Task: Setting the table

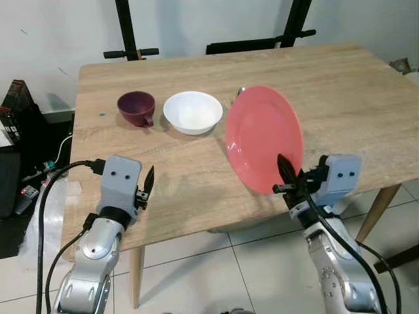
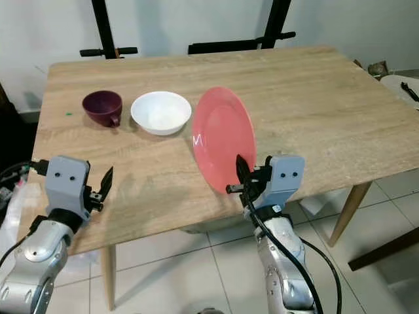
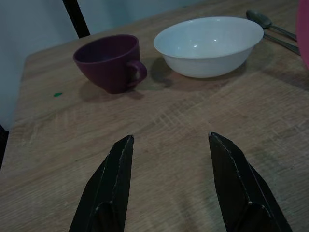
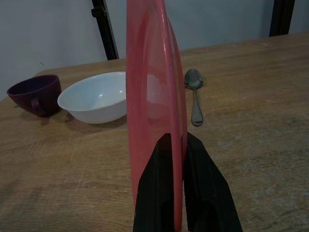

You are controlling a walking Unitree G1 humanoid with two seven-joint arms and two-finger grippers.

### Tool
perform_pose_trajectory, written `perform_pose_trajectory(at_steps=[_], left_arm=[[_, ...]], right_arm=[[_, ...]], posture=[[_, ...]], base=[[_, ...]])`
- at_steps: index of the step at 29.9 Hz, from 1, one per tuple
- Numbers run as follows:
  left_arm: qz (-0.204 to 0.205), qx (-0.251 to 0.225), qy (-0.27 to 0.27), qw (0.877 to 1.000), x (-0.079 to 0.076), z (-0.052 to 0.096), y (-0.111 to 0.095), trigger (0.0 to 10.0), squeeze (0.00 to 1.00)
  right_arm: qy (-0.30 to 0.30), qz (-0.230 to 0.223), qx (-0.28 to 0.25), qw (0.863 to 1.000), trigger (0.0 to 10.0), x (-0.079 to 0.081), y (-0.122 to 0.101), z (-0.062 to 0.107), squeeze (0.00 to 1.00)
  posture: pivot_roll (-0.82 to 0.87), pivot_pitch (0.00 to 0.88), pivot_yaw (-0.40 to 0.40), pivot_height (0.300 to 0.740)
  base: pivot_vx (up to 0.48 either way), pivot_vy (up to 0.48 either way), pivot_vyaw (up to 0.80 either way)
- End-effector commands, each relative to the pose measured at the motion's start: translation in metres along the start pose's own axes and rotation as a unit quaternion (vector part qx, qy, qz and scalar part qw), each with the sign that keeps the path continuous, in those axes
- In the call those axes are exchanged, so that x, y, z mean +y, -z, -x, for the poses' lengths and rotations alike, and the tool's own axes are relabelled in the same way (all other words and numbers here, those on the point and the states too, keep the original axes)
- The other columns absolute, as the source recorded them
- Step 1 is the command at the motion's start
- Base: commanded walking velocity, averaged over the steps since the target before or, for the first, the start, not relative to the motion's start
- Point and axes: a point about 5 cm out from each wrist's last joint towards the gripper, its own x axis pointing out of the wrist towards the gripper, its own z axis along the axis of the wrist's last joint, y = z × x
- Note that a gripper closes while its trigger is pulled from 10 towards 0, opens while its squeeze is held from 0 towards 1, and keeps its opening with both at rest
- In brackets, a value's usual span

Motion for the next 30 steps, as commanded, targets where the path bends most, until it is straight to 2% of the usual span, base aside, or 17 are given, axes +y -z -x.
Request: perform_pose_trajectory(at_steps=[1,30], left_arm=[[-0.002,0.002,0.006,1.0,-0.0027,0.0007,0.0008,10.0,0.0],[0.002,0.003,0.01,1.0,-0.0038,-0.001,-0.0002,10.0,0.0]], right_arm=[[0.008,0.0,0.012,1.0,10.0,-0.0012,0.0066,0.0039,0.0],[0.012,-0.003,0.012,1.0,10.0,-0.0009,0.0088,0.0045,0.0]], posture=[[-0.11,0.019,0.025,0.74],[-0.11,0.026,0.029,0.74]], base=[[-0.368,0.0,0.0],[-0.371,0.0,0.0]])
